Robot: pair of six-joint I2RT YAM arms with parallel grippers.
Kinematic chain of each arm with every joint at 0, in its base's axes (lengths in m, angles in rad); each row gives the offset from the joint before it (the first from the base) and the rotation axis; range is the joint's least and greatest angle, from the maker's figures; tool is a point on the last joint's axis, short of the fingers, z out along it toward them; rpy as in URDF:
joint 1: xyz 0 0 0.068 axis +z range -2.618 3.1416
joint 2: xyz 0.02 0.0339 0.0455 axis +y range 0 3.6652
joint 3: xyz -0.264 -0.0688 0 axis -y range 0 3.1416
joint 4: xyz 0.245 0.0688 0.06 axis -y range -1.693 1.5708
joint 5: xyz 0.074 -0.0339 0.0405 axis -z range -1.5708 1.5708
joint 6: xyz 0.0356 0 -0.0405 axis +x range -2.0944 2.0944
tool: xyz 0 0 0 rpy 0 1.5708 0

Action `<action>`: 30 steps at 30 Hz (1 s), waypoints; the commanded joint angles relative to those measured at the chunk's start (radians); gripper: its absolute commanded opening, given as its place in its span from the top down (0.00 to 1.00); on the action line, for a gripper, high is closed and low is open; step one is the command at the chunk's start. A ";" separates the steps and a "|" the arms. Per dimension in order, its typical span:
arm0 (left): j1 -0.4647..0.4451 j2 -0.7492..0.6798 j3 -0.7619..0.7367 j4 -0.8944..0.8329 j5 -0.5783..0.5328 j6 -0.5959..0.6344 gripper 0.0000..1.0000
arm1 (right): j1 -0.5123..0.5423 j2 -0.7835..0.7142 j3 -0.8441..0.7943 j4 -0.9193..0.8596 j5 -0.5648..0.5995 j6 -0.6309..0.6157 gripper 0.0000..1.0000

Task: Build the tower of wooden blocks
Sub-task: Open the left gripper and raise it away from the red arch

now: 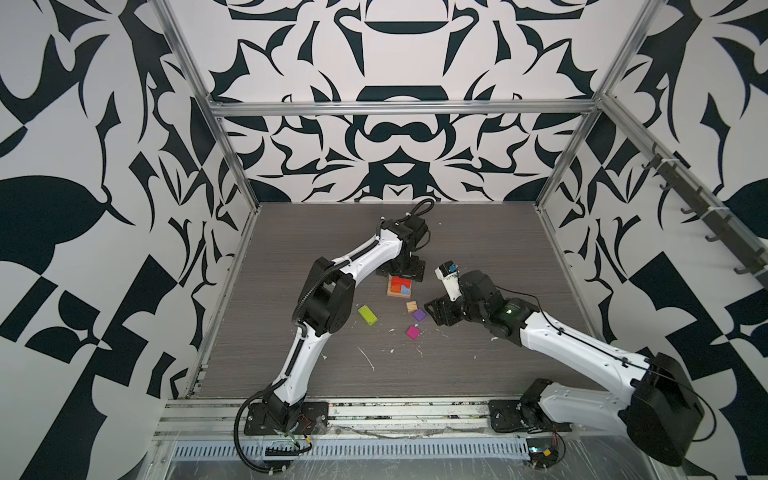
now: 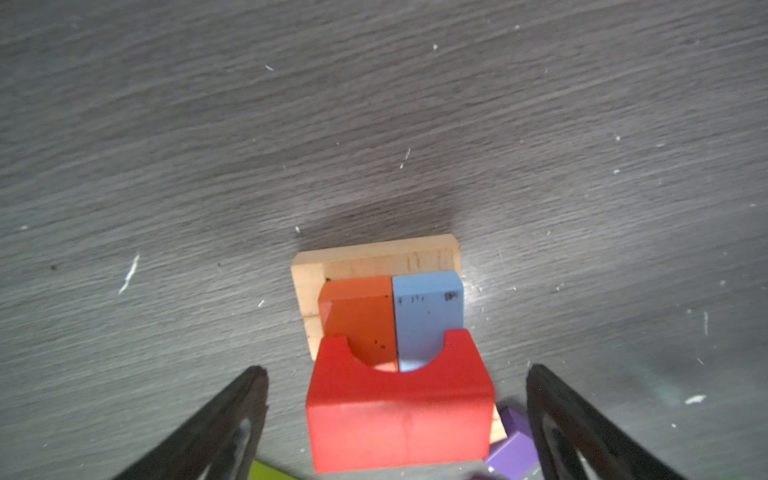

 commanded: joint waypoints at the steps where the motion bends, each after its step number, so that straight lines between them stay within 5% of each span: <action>1: -0.005 -0.067 -0.021 -0.005 -0.013 -0.004 0.00 | -0.002 -0.016 0.012 0.015 -0.004 0.001 0.22; 13: -0.005 -0.180 -0.095 0.044 -0.022 0.032 0.00 | -0.002 -0.008 0.026 0.012 -0.006 -0.004 0.22; 30: -0.004 -0.537 -0.565 0.252 -0.003 0.070 0.01 | -0.002 0.011 0.039 0.001 0.000 -0.013 0.22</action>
